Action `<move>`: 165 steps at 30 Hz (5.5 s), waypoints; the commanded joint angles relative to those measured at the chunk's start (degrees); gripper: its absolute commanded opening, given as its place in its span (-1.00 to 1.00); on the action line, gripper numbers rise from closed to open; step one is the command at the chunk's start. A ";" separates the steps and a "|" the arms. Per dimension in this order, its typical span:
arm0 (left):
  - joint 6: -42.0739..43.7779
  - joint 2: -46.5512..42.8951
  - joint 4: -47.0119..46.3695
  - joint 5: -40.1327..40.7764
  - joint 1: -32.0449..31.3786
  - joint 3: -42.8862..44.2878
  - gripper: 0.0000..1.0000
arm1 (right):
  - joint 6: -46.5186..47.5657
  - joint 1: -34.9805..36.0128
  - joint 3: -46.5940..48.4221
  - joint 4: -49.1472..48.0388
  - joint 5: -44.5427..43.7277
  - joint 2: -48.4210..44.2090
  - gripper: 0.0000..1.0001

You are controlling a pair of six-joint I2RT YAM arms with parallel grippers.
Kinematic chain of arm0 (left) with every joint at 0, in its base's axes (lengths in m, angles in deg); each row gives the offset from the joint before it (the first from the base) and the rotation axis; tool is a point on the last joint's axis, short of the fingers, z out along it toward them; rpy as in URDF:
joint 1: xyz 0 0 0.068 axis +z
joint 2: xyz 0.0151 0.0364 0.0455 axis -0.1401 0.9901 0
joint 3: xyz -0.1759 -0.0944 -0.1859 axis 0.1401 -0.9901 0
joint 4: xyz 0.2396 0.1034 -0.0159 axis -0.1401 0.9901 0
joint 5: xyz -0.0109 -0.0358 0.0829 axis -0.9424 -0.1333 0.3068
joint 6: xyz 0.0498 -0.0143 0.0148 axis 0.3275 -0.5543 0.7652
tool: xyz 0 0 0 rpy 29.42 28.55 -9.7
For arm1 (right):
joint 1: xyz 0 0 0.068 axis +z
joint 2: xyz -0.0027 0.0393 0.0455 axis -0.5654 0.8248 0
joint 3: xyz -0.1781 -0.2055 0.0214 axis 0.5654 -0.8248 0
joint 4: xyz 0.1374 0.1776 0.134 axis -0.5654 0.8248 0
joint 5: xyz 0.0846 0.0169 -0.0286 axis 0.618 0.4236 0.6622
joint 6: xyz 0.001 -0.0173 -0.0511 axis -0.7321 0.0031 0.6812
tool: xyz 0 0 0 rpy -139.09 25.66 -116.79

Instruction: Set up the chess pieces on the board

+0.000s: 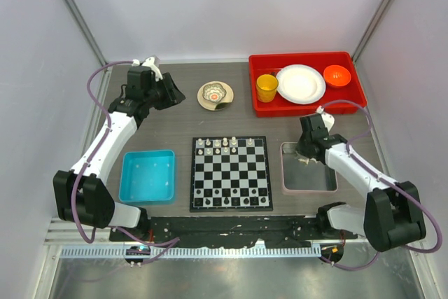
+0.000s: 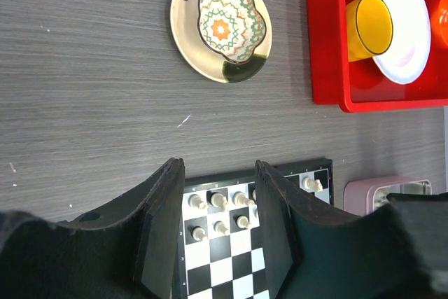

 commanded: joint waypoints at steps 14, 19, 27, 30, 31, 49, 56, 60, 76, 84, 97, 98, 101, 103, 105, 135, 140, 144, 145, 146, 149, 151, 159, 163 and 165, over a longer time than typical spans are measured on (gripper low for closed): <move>-0.41 0.30 -2.46 -1.03 0.43 0.22 -0.03 | 1.16 10.00 23.75 13.72 -1.28 -2.04 -0.96; -0.41 0.39 -2.29 -0.94 0.52 0.22 -0.03 | -1.21 23.00 26.66 11.35 -2.96 6.65 -0.97; -0.50 0.39 -2.37 -1.12 0.70 0.31 -0.03 | -1.39 29.35 30.79 9.50 -4.02 18.35 -0.97; -0.50 0.39 -2.37 -1.21 0.70 0.31 -0.03 | -1.74 29.62 30.88 10.20 -4.37 21.42 -0.97; -0.50 0.39 -2.37 -1.21 0.78 0.22 -0.03 | -1.83 29.62 30.79 10.29 -4.72 21.87 -0.97; -0.85 0.39 -2.55 -2.17 1.22 0.22 -0.03 | -0.60 29.44 30.79 10.29 -8.06 28.02 -0.97; -0.94 0.30 -2.64 -2.26 1.40 0.31 -0.03 | -0.42 29.00 30.36 10.03 -8.24 28.11 -0.97; -1.03 0.56 -2.55 -2.35 1.49 0.22 -0.03 | -0.51 28.65 29.91 9.50 -7.45 28.02 -0.96; -1.12 0.39 -2.73 -2.61 1.75 0.31 -0.03 | 0.10 28.56 29.39 8.53 -4.64 27.76 -0.72; -1.20 0.39 -2.73 -2.97 1.93 0.31 -0.03 | 0.28 28.56 29.21 9.23 -5.34 27.58 -0.62; -1.29 0.48 -2.81 -3.05 2.10 0.22 -0.03 | 0.63 28.48 29.74 9.15 -4.11 26.01 -0.41; -1.29 0.48 -2.81 -2.97 2.10 0.22 -0.03 | 0.46 28.39 29.83 9.32 -3.85 25.48 -0.40; -1.29 0.48 -2.73 -3.05 2.19 0.22 -0.03 | 0.54 27.69 30.09 10.37 -3.58 22.41 -0.38; -1.29 0.48 -2.81 -3.14 2.28 0.31 -0.03 | 0.54 27.34 29.92 11.61 -3.75 18.56 -0.35; -1.38 0.56 -2.81 -3.14 2.28 0.22 -0.03 | 0.46 26.20 28.87 12.66 -3.67 15.30 -0.33; -1.47 0.12 -2.90 -3.41 2.54 0.05 -0.03 | -1.13 -7.82 3.11 14.78 4.58 -1.51 -0.22; -1.47 0.21 -2.99 -3.32 2.54 0.05 -0.03 | -1.04 -8.61 1.26 11.70 5.56 -0.54 -0.22; -1.47 0.21 -2.99 -3.41 2.54 0.05 -0.03 | -0.69 -8.97 0.82 10.82 5.39 0.16 -0.22; -1.47 0.30 -2.99 -3.41 2.54 0.05 -0.03 | -0.69 -9.14 0.74 10.38 5.65 0.34 -0.21; -1.47 0.30 -2.99 -3.49 2.54 0.05 -0.03 | -0.60 -9.14 0.65 10.20 5.73 0.51 -0.21; -1.47 0.21 -2.99 -3.41 2.54 0.05 -0.03 | -0.60 -9.32 0.65 9.50 5.65 0.60 -0.21; -1.47 0.30 -2.90 -3.41 2.54 0.05 -0.03 | -0.77 -9.40 0.82 9.41 5.30 0.60 -0.21; -1.47 0.39 -2.90 -3.49 2.54 0.05 -0.03 | -0.95 -10.28 1.09 8.27 4.86 2.09 -0.15; -1.47 0.39 -2.99 -3.49 2.54 0.05 -0.03 | -0.95 -10.46 1.00 7.31 5.03 3.15 -0.15; -1.47 0.39 -2.90 -3.41 2.54 0.05 -0.03 | -1.04 -10.55 0.91 7.04 5.30 3.50 -0.15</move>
